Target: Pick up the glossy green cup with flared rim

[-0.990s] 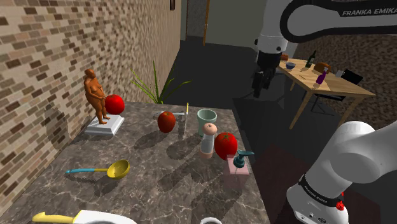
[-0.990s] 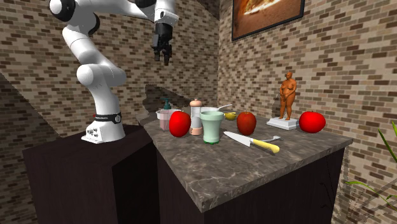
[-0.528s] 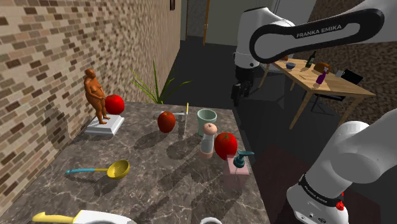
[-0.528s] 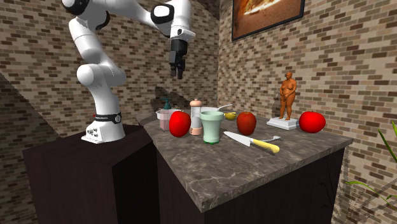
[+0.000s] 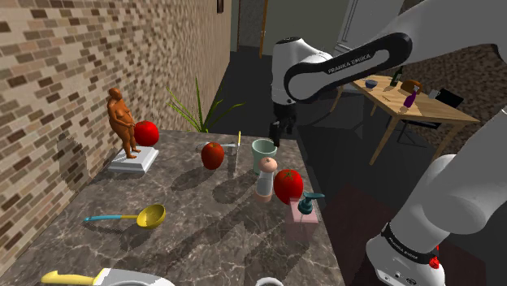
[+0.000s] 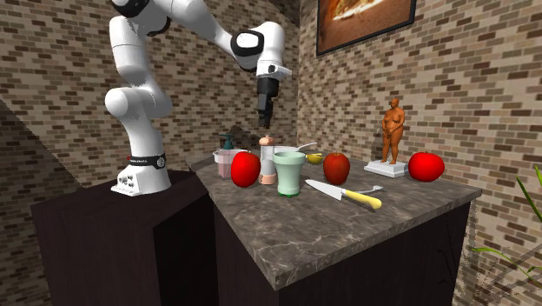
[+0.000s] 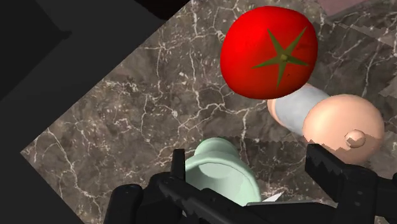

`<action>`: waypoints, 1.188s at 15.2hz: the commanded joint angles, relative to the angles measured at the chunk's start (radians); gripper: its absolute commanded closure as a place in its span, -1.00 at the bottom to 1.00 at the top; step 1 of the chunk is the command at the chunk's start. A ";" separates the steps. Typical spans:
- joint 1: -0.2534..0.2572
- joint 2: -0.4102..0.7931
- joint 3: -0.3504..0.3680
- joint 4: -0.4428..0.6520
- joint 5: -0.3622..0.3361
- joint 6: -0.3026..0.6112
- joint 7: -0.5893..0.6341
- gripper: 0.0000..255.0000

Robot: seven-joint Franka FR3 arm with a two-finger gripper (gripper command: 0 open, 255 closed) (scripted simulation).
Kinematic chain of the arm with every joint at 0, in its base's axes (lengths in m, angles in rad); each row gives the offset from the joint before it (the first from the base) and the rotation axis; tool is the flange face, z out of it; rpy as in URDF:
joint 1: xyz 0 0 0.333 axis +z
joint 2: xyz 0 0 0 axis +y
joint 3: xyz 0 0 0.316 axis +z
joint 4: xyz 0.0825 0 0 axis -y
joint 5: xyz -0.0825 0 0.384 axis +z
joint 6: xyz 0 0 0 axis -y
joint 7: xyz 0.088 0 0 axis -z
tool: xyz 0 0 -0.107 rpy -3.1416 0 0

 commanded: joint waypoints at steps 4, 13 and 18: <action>0.008 0.192 0.016 0.101 -0.050 0.084 0.043 -1.00; 0.024 0.383 0.015 0.193 -0.110 0.173 0.090 -1.00; 0.026 0.415 0.011 0.182 -0.123 0.213 0.103 -1.00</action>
